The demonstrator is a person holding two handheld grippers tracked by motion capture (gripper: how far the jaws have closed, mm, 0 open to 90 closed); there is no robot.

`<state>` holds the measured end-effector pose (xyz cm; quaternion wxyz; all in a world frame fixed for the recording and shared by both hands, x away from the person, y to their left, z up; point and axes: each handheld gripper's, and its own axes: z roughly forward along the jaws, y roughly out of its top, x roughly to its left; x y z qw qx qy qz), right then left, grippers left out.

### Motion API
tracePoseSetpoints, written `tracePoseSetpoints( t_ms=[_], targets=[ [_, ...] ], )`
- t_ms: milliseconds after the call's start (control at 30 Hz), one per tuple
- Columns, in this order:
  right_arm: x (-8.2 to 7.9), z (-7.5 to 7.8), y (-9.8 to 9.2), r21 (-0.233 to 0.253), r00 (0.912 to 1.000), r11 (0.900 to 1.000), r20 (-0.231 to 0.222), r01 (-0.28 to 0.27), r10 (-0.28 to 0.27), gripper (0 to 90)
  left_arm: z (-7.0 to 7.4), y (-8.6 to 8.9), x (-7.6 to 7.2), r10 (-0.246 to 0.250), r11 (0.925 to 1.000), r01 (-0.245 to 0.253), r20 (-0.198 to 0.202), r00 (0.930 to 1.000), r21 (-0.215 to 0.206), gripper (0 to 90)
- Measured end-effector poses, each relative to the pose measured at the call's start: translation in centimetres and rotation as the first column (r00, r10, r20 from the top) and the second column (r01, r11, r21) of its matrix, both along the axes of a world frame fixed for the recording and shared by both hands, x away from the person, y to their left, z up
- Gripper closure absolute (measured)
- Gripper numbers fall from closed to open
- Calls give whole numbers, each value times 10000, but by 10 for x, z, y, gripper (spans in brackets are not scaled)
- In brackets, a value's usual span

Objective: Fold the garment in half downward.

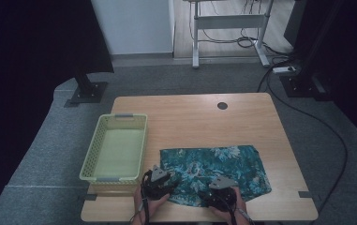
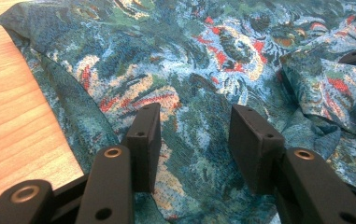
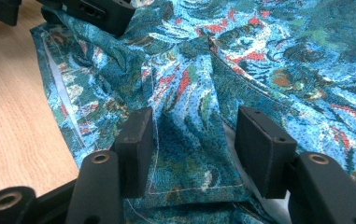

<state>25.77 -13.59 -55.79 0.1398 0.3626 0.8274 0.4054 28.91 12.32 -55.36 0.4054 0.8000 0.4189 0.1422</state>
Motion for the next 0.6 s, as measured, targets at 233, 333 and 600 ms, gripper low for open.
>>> tracePoseSetpoints(
  t_ms=[233,333,600],
  targets=[
    [1,-1,-11,211,9999,9997,-81,-120,122,474,0,-8,-2,-84,10000,84,-5,10000,-5,539],
    [0,-1,-17,201,10000,9998,-52,-57,58,476,0,-13,-1,-151,9999,151,-34,9999,-62,540],
    [-1,-1,-30,71,9998,9998,37,194,-194,476,0,-29,3,-356,9994,356,-27,9994,-16,540]
  ],
)
